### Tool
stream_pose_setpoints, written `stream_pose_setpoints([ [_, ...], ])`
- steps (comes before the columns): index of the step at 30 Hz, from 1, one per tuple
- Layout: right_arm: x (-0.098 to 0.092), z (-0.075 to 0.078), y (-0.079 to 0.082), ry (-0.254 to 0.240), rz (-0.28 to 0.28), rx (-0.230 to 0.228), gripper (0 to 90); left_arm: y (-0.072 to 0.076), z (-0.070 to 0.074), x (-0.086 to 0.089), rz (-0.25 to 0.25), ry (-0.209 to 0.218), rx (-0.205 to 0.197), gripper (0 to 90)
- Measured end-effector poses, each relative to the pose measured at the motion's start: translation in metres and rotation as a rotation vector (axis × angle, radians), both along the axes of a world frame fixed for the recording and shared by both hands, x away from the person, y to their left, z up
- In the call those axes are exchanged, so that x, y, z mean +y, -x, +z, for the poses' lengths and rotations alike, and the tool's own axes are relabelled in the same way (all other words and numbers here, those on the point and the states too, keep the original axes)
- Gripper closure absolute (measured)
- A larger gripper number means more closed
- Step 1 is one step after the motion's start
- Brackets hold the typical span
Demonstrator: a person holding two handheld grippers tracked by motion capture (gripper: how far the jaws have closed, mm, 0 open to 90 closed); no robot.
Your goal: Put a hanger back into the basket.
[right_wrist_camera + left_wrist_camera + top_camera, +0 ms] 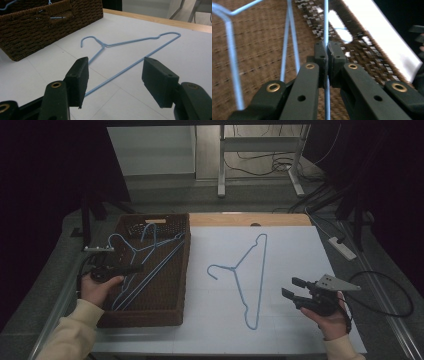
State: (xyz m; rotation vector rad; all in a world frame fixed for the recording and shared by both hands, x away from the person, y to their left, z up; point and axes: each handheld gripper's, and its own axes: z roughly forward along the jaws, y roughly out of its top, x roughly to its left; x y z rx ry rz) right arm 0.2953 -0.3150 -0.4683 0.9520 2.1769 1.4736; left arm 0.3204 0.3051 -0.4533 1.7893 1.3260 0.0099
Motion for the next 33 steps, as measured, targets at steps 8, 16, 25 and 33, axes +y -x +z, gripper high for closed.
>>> stream_pose_setpoints([
  [8, 0.001, 0.0, 0.0, 0.003, 0.004, 0.004, 39.5, -0.002, -0.003, 0.0, 0.104, -0.196, 0.052, 86.0],
  [16, 0.0, 0.0, 0.0, 0.0, 0.0, 0.004, 39.3, 0.004, 0.009, -0.001, 0.205, -0.285, -0.11, 46.0],
  [25, 0.0, 0.0, 0.0, 0.01, 0.002, 0.001, 39.2, 0.051, 0.055, -0.022, 0.081, -0.259, -0.37, 35.1],
  [33, 0.0, -0.001, 0.0, 0.012, 0.003, 0.007, 38.7, 0.084, 0.062, -0.047, -0.025, -0.206, -0.445, 33.7],
])
